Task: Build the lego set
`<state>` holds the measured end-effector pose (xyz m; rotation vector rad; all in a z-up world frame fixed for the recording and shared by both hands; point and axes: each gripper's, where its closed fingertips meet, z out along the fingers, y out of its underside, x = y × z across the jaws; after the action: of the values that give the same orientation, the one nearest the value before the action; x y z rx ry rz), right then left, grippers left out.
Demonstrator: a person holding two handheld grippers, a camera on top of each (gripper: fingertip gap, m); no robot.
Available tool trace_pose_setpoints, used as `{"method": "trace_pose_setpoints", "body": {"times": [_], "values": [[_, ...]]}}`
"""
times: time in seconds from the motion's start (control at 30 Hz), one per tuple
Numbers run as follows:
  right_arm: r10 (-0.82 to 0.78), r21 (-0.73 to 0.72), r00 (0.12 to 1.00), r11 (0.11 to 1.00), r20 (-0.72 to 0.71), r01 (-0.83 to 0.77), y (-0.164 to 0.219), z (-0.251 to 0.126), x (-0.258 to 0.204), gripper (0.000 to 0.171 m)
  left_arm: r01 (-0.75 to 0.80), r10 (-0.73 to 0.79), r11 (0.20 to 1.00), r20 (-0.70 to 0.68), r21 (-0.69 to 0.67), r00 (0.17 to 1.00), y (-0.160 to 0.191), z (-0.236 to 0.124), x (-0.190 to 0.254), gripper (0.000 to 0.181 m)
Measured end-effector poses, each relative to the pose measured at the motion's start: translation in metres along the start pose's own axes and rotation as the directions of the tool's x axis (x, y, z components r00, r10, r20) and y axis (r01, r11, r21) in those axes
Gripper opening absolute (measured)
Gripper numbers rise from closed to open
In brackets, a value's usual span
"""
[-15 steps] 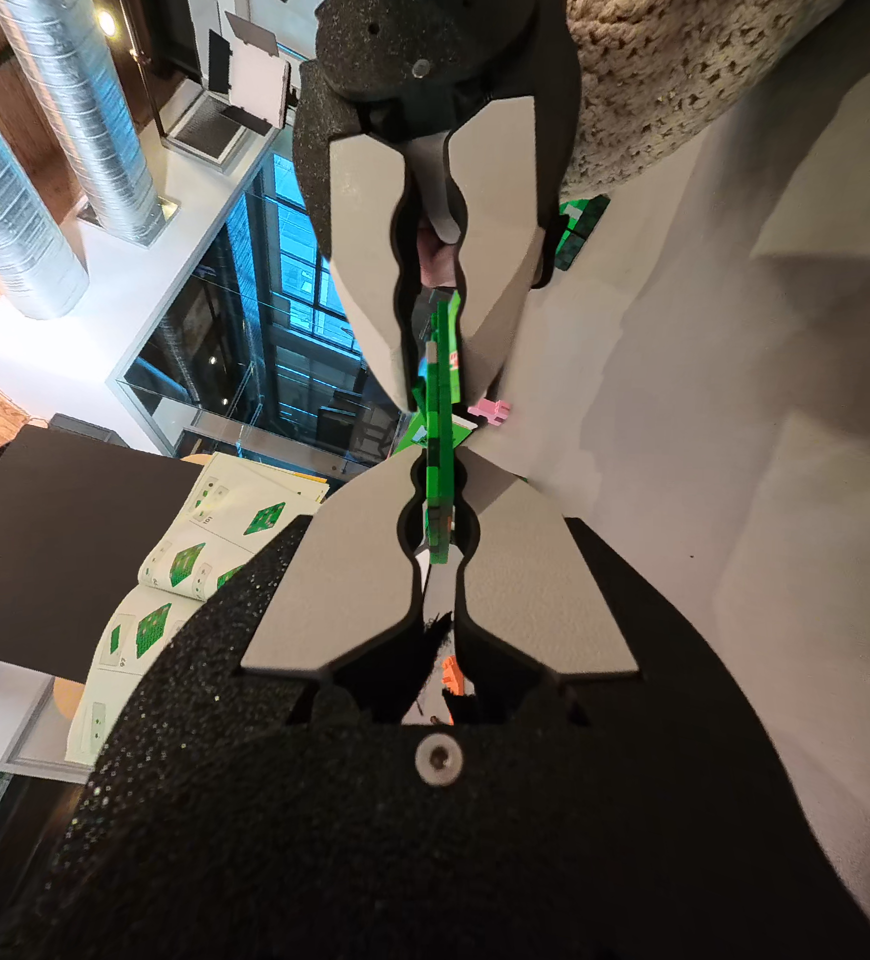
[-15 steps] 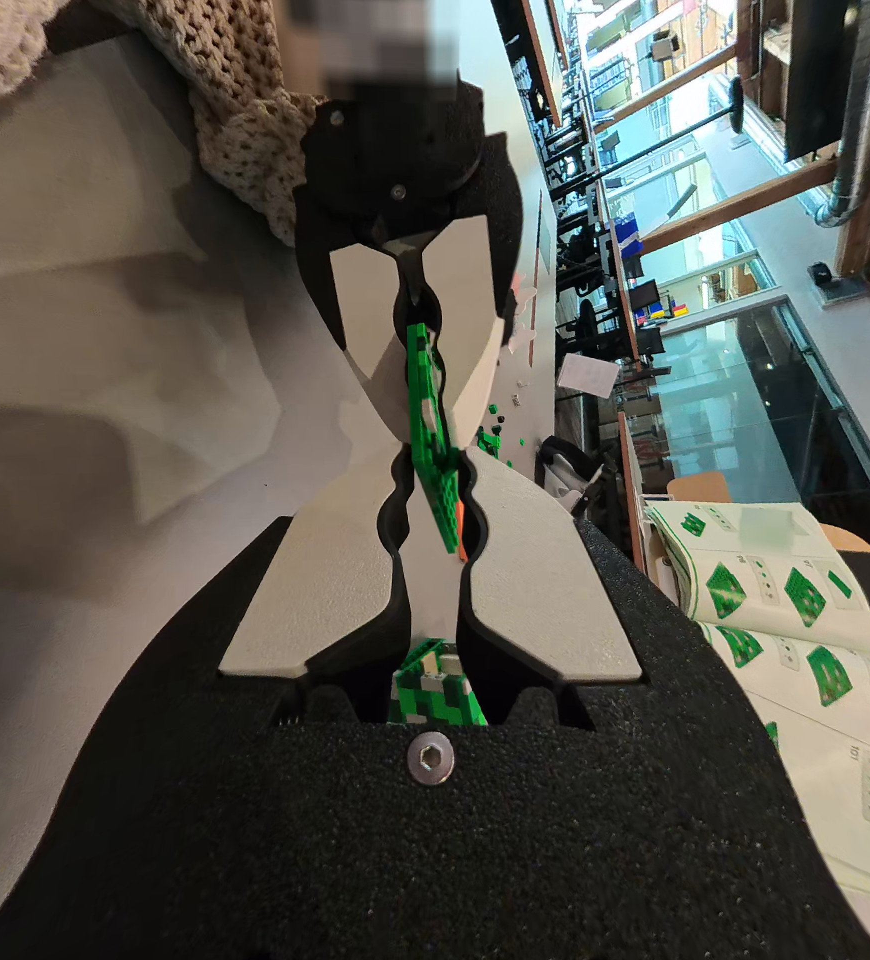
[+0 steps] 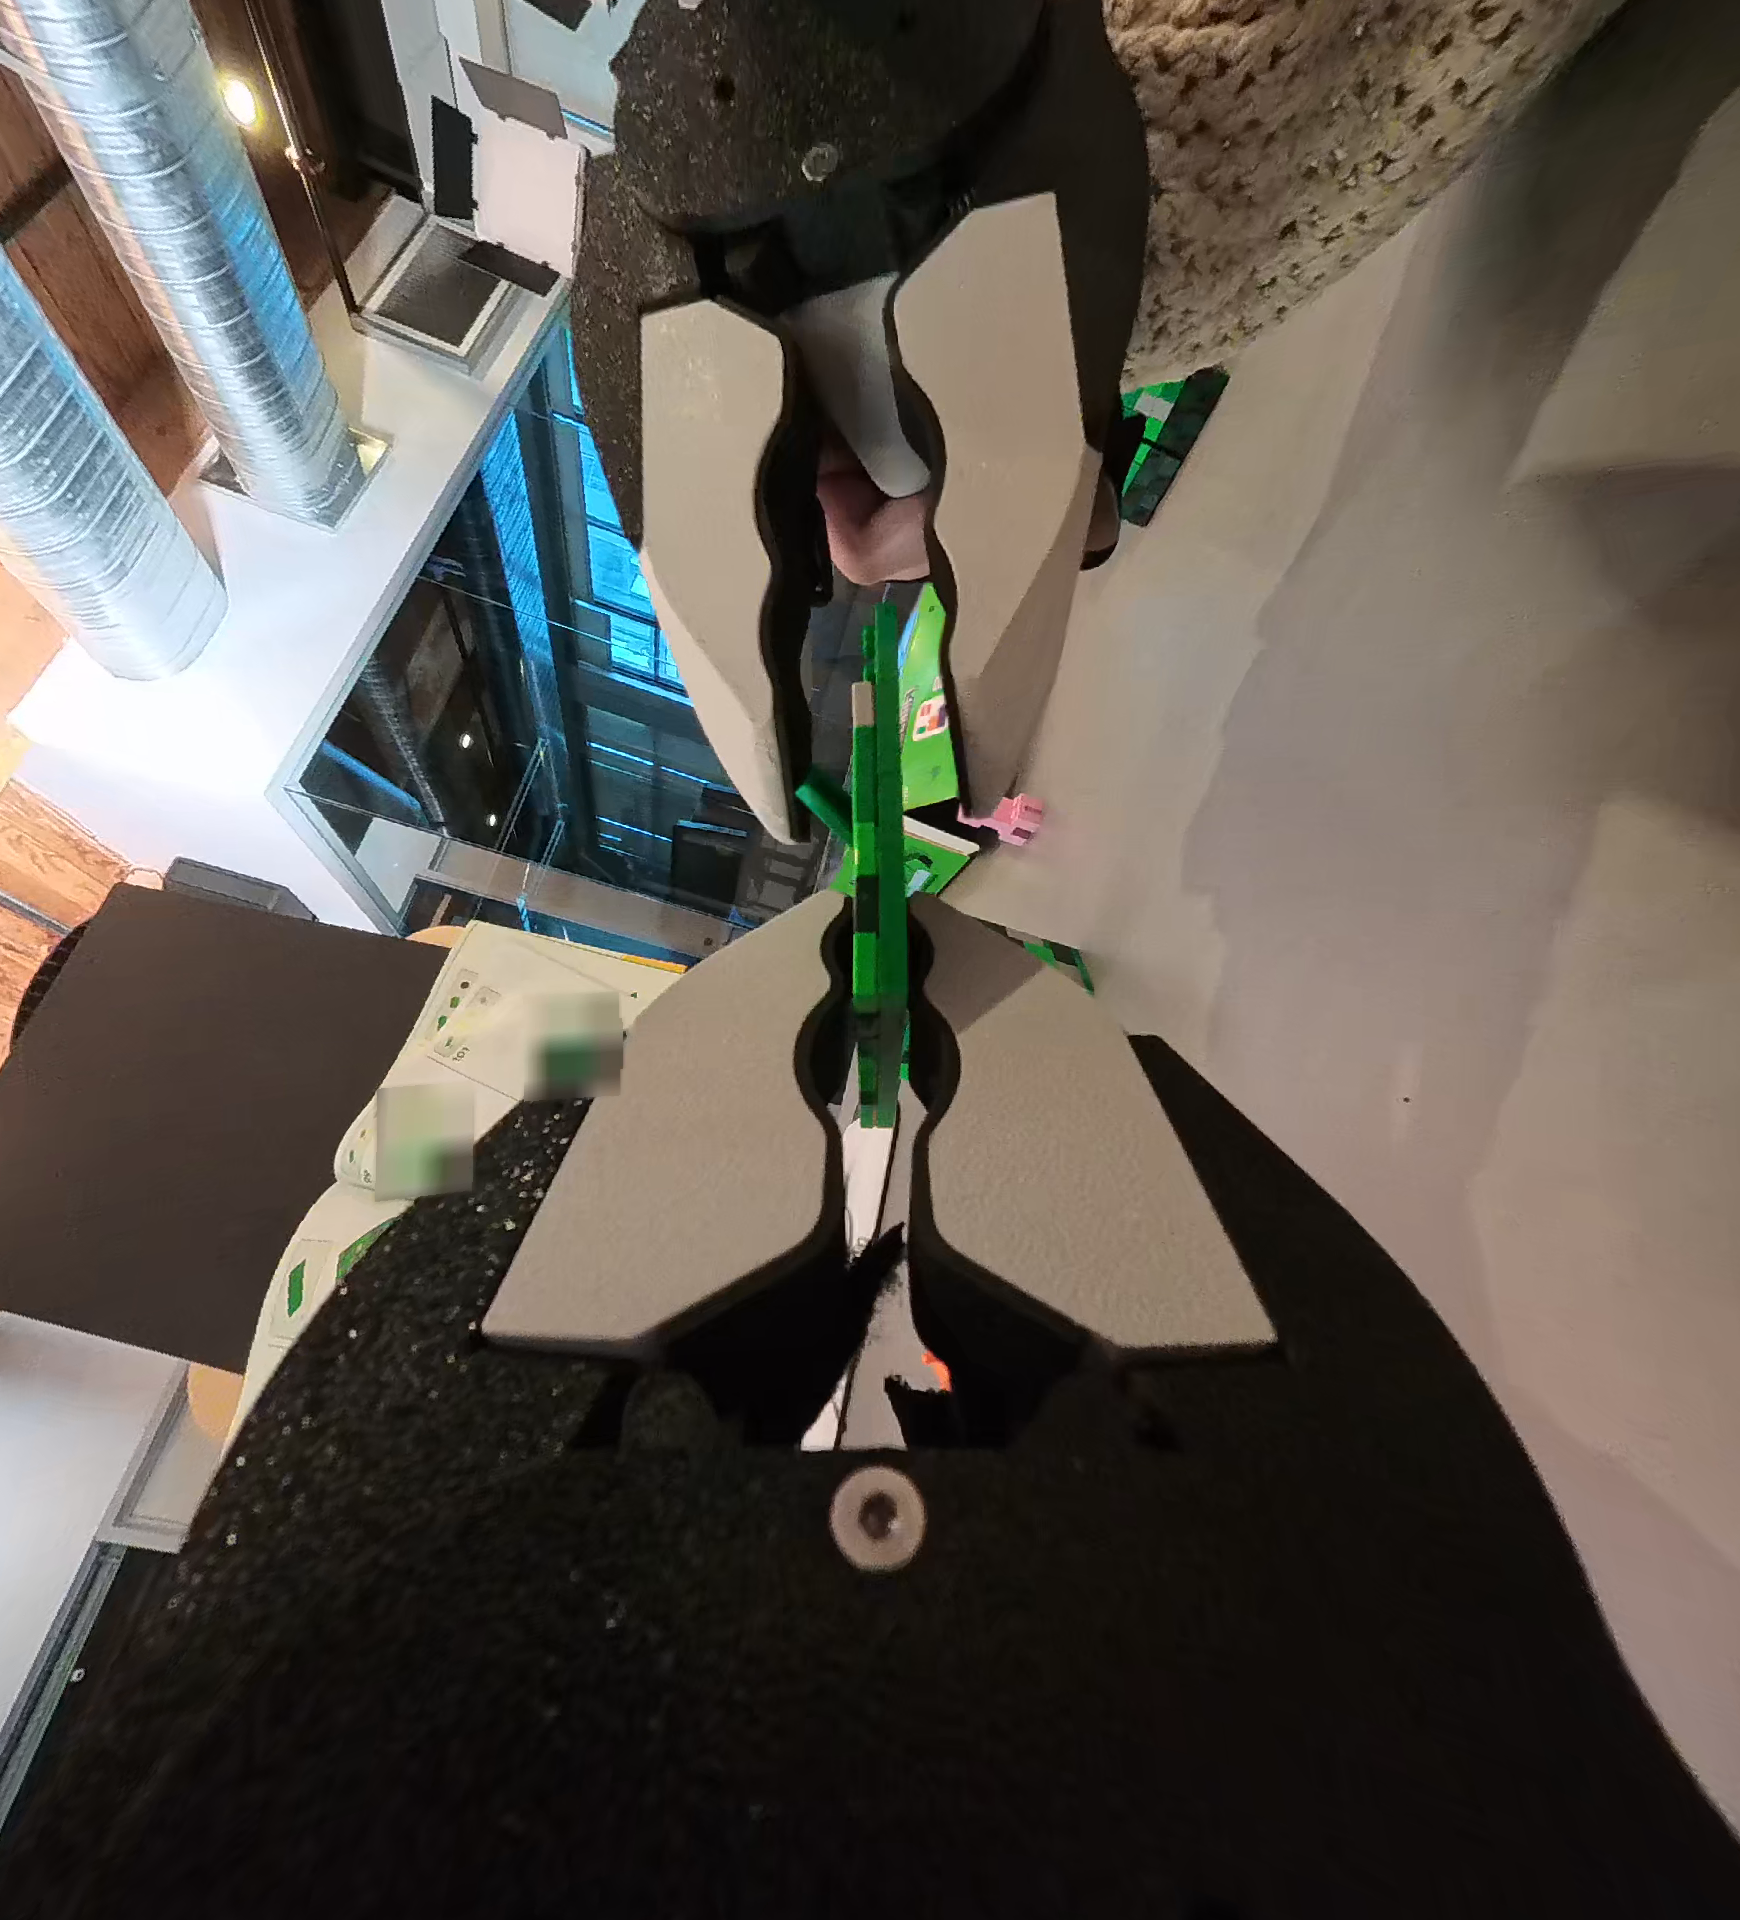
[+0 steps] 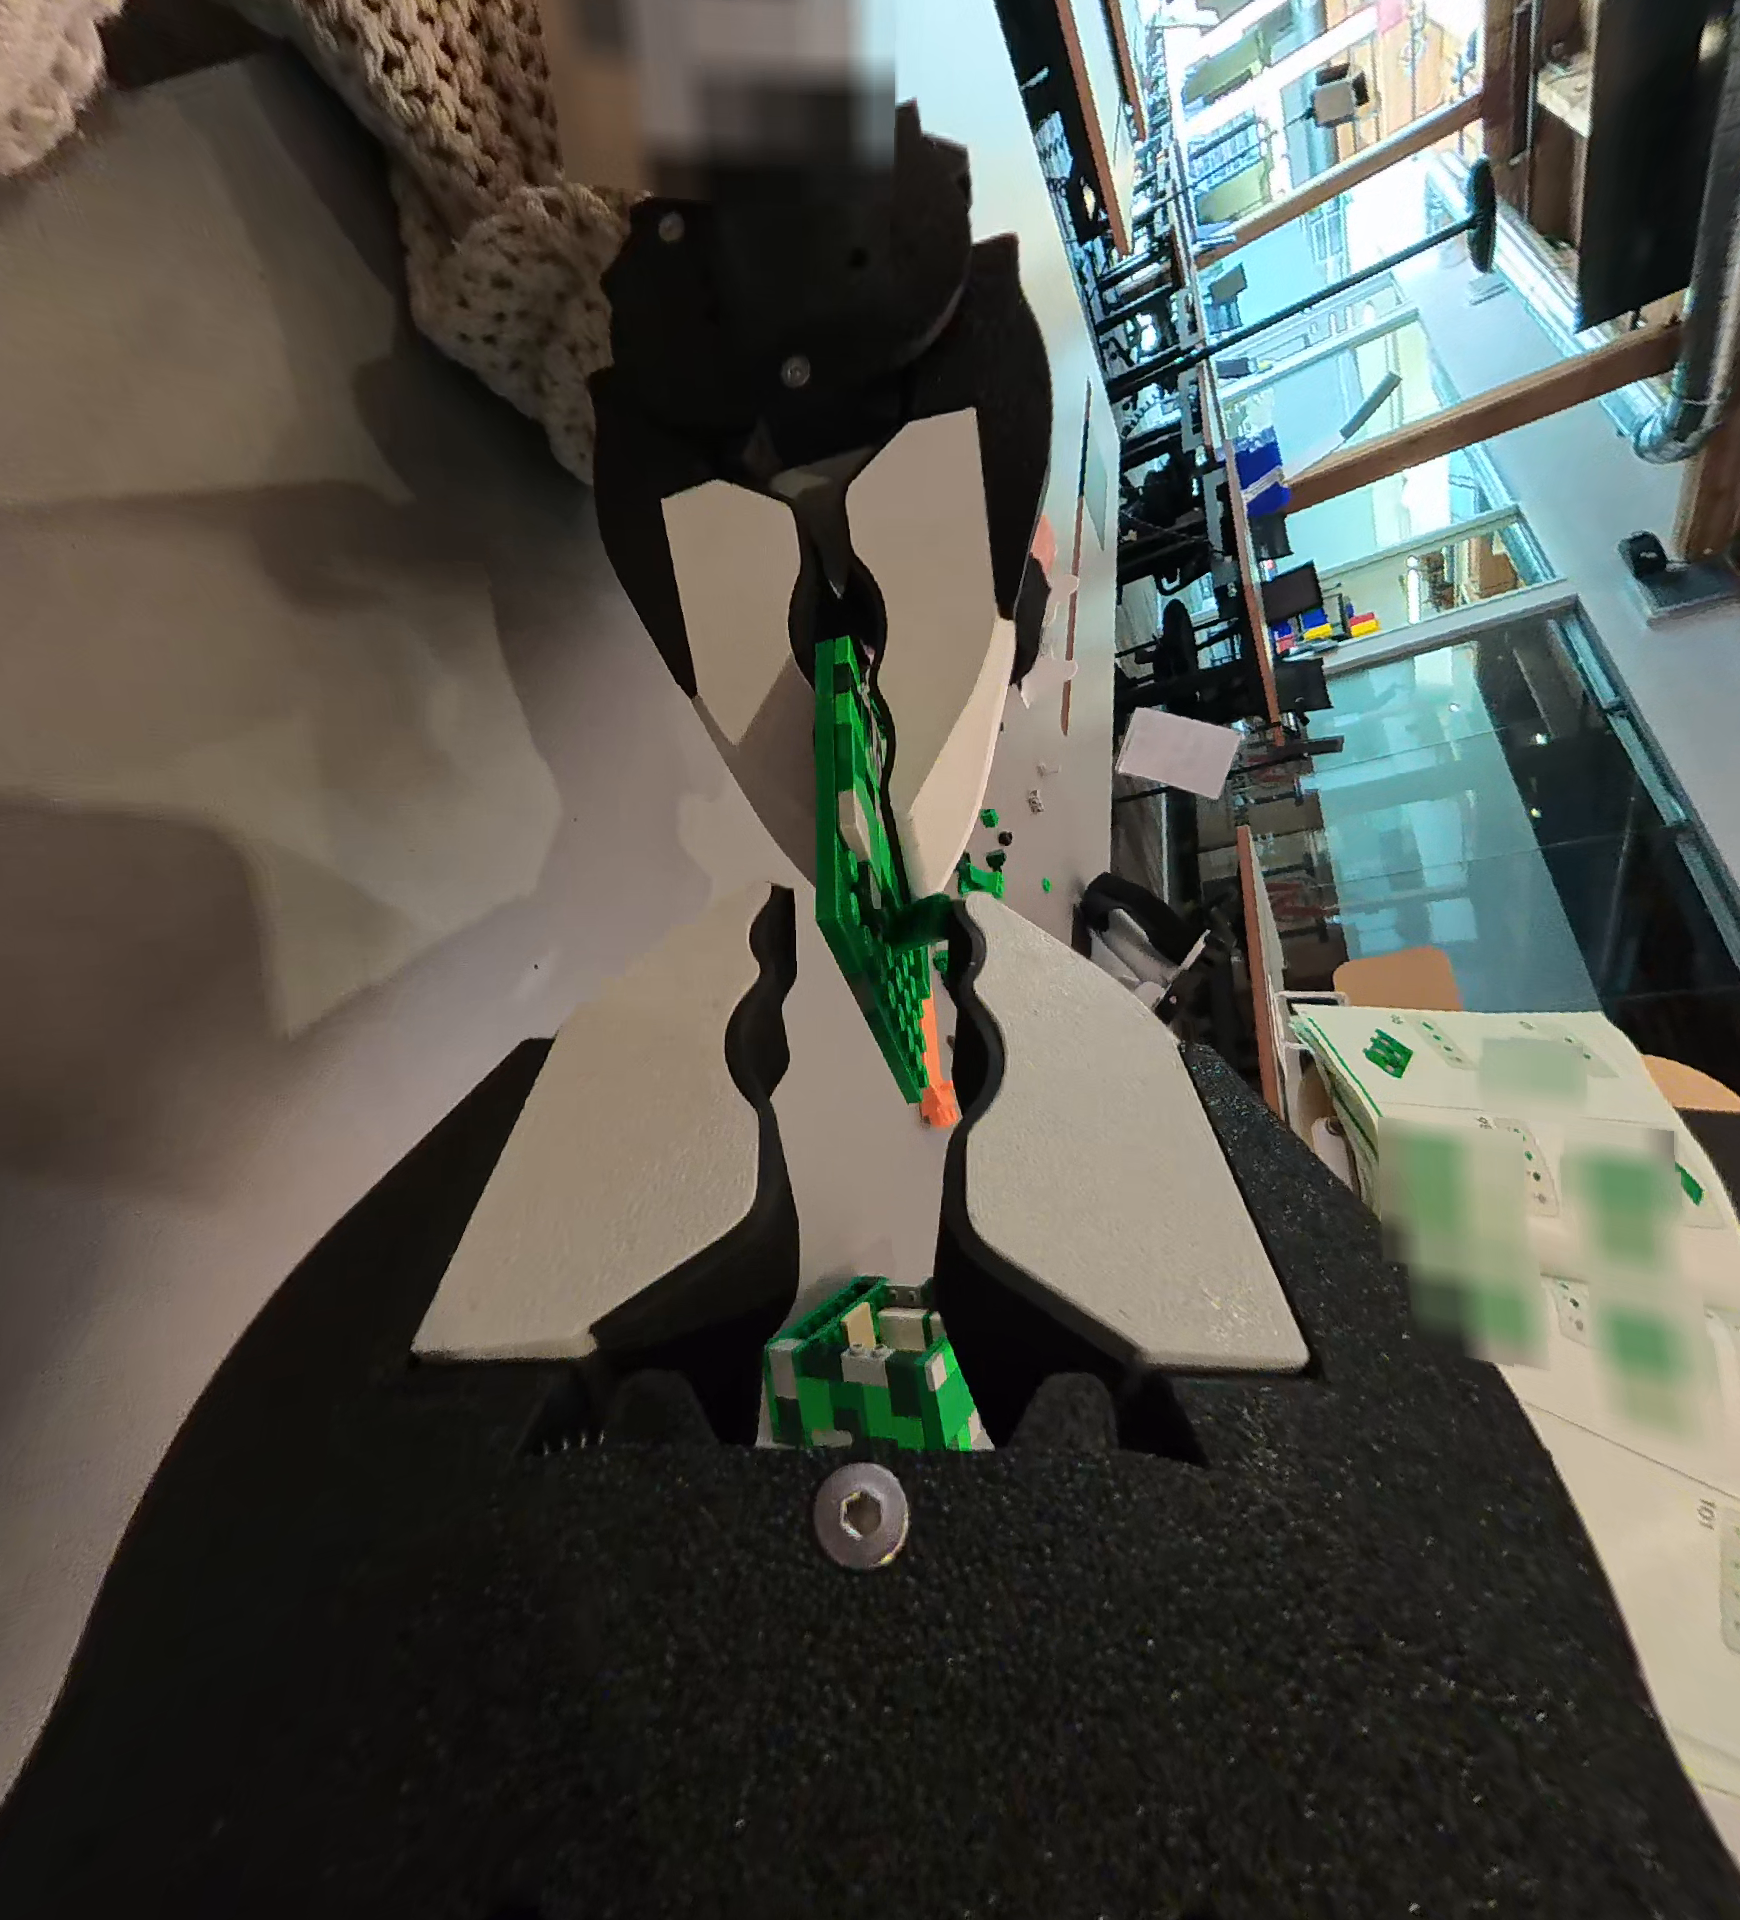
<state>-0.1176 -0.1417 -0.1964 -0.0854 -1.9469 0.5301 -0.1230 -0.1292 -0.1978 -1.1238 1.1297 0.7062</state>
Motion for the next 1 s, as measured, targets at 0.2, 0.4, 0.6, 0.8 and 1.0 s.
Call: {"method": "trace_pose_setpoints", "body": {"times": [0.2,0.4,0.6,0.8,1.0], "values": [[0.035,0.030,0.998,0.999,0.053,-0.036,-0.007,0.001,-0.007,0.027,0.008,-0.008,1.000,0.001,-0.002,1.000,0.001,0.000,-0.001,0.006],[0.071,0.058,0.996,0.996,0.044,-0.074,-0.011,0.001,-0.004,0.036,0.008,-0.008,1.000,0.006,0.002,1.000,0.000,0.000,-0.002,0.006],[0.075,0.063,0.997,0.995,0.034,-0.077,-0.007,-0.002,-0.001,0.033,0.015,-0.015,1.000,0.006,0.005,1.000,0.001,0.000,-0.002,0.006],[0.014,0.044,1.000,0.999,0.010,-0.015,-0.006,0.000,-0.002,0.012,0.021,-0.021,1.000,-0.010,0.012,1.000,-0.001,0.000,0.000,0.006],[-0.109,-0.019,0.994,0.994,-0.015,0.109,-0.005,-0.001,-0.001,0.008,0.061,-0.061,0.998,-0.031,0.015,0.998,-0.002,0.000,0.002,0.006]]}}
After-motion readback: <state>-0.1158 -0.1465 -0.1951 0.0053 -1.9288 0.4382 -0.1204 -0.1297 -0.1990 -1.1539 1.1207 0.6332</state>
